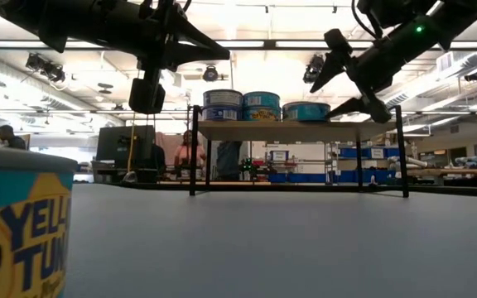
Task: Stack canned seafood by type on shelf
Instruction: Put the yellow blue tuna can on the shelf, then stack the yellow blue tuna can on top of the yellow blue tuna can on the shelf
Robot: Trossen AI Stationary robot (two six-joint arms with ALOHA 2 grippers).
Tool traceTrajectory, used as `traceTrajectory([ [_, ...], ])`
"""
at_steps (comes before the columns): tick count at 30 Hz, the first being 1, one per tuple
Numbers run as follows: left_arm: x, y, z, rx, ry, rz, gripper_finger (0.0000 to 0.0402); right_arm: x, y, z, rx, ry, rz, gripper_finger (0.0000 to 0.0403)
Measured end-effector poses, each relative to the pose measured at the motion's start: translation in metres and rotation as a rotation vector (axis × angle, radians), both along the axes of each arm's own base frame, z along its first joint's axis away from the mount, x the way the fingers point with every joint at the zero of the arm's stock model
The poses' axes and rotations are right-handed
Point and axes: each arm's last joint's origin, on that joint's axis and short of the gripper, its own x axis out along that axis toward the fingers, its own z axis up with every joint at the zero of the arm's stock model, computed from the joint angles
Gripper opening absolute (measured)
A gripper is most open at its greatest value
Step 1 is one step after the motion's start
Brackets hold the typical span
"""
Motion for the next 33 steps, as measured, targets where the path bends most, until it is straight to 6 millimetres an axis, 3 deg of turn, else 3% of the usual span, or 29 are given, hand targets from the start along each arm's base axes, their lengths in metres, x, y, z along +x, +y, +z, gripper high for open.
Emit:
traceTrajectory([
  [17, 0.000, 0.000, 0.000, 0.020, 0.005, -0.003, 0.0007, 0.001, -0.008, 0.004, -0.044, -0.003, 0.036, 0.0295],
  [26, -0.002, -0.013, -0.003, -0.026, 0.034, -0.224, 0.0007, 0.001, 0.031, 0.018, -0.166, 0.016, 0.503, 0.0291],
  [30, -0.010, -0.037, -0.006, -0.093, 0.085, -0.415, 0.0007, 0.002, 0.062, 0.008, -0.157, 0.090, 0.905, 0.0284],
  [33, -0.023, -0.064, -0.012, -0.171, 0.167, -0.509, 0.0004, 0.004, 0.088, -0.002, -0.151, 0.140, 1.043, 0.0276],
])
